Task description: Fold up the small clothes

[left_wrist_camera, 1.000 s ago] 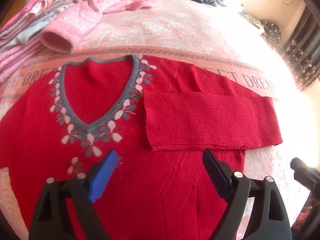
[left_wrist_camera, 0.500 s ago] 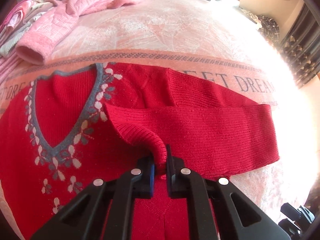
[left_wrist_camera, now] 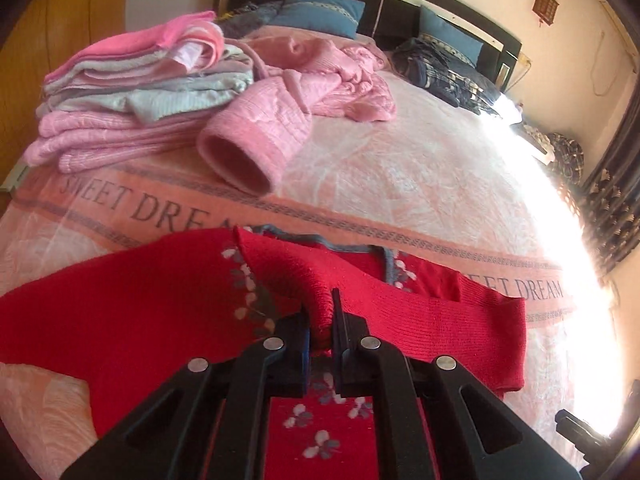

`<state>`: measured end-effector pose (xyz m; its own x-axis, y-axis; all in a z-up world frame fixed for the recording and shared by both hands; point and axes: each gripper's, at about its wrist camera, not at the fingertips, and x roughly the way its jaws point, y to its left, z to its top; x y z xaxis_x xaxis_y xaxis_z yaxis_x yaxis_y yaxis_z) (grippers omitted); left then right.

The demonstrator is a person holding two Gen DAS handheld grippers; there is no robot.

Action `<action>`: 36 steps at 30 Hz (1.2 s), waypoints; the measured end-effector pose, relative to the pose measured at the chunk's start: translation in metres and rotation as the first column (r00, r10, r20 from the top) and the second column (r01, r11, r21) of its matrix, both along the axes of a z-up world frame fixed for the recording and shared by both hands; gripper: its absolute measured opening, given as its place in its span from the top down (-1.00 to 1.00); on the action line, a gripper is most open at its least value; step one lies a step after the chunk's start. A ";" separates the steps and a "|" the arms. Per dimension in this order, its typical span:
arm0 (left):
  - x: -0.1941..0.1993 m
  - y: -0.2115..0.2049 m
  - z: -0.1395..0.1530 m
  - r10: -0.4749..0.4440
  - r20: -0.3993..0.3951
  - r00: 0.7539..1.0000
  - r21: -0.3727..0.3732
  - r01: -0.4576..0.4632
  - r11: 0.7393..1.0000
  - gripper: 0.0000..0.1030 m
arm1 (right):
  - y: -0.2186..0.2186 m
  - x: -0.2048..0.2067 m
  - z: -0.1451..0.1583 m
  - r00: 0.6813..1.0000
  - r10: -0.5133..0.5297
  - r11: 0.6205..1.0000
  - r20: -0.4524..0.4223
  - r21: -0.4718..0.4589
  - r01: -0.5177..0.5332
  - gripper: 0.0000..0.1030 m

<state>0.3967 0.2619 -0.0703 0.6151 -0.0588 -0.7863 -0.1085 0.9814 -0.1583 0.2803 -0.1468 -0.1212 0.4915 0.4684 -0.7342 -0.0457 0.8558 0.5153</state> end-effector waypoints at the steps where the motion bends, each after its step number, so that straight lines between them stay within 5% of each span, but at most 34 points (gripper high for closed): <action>1: 0.002 0.012 -0.003 0.023 -0.005 1.000 0.008 -0.023 1.000 0.85 | 0.002 0.008 -0.001 1.000 -0.003 1.000 -0.002 0.000 0.003 0.26; 8: -0.005 0.050 -0.047 0.070 -0.106 0.992 0.044 -0.066 0.997 0.85 | 0.019 0.067 -0.030 0.997 -0.022 0.998 -0.071 0.054 0.026 0.26; 15: -0.005 0.067 -0.097 0.096 -0.203 0.974 0.044 -0.089 0.995 0.75 | 0.021 0.083 -0.076 0.984 -0.056 0.998 -0.171 -0.003 0.057 0.35; 19: -0.013 0.077 -0.081 0.097 -0.173 0.980 0.011 -0.097 0.995 0.62 | 0.023 0.079 -0.068 0.988 -0.021 0.999 -0.152 -0.036 0.015 0.30; 22: -0.024 0.081 -0.049 0.117 -0.075 0.990 -0.004 -0.118 0.993 0.57 | 0.028 0.075 -0.039 0.997 0.004 0.998 -0.076 -0.065 -0.009 0.24; 28: -0.013 0.049 -0.023 0.059 -0.012 0.998 -0.061 -0.059 0.996 0.51 | 0.063 0.090 -0.010 0.996 0.085 0.995 -0.020 -0.044 -0.086 0.10; 34: 0.009 0.036 -0.092 0.028 -0.204 0.978 -0.074 -0.044 0.996 0.50 | 0.075 0.098 -0.055 0.985 0.054 0.995 -0.167 -0.068 -0.066 0.12; 36: 0.007 0.041 -0.106 0.023 -0.183 0.983 -0.101 -0.042 0.994 0.51 | 0.075 0.096 -0.067 0.984 0.058 0.996 -0.170 -0.063 -0.070 0.11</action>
<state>0.4036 0.3028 -0.1762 0.4658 -0.1285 -0.8755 -0.1765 0.9560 -0.2342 0.3762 -0.0717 -0.1886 0.3293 0.4409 -0.8350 -0.0193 0.8872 0.4609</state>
